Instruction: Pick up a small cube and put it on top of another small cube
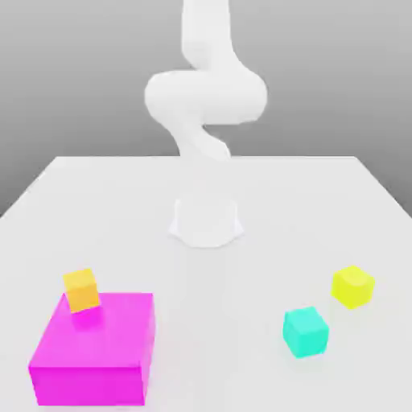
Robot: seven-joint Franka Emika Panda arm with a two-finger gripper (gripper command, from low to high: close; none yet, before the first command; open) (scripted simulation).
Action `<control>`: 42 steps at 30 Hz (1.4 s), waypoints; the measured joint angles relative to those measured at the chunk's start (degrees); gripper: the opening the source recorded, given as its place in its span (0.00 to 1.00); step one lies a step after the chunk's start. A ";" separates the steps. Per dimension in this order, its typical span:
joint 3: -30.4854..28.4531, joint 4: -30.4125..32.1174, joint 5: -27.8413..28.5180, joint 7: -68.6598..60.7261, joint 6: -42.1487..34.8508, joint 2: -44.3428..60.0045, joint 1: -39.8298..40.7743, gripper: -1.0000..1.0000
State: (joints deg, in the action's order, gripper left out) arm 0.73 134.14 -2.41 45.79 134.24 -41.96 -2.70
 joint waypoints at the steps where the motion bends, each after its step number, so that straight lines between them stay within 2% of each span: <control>1: 0.42 1.02 -1.02 0.00 1.05 1.67 -1.14 0.50; 12: 8.21 11.24 -9.17 1.70 11.43 18.61 -12.03 0.50; 17: 13.32 15.90 -10.33 4.30 16.32 26.16 -16.13 0.50; 21: 17.79 19.72 -9.02 8.00 20.46 32.24 -18.71 0.50; 24: 21.24 22.64 -5.72 12.40 23.68 36.89 -19.91 0.50; 27: 22.79 25.54 1.20 19.36 26.81 41.70 -22.99 0.50; 31: 16.51 25.31 13.12 28.57 32.61 49.71 -27.14 0.50; 34: 9.33 24.07 19.34 33.32 37.42 55.89 -32.83 0.50; 35: 7.46 23.75 20.34 34.19 38.75 57.52 -34.48 0.00; 42: 7.05 23.71 20.62 34.40 39.01 57.72 -34.84 0.00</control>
State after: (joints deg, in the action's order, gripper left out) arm 7.79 157.86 18.21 80.19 173.25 15.76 -37.54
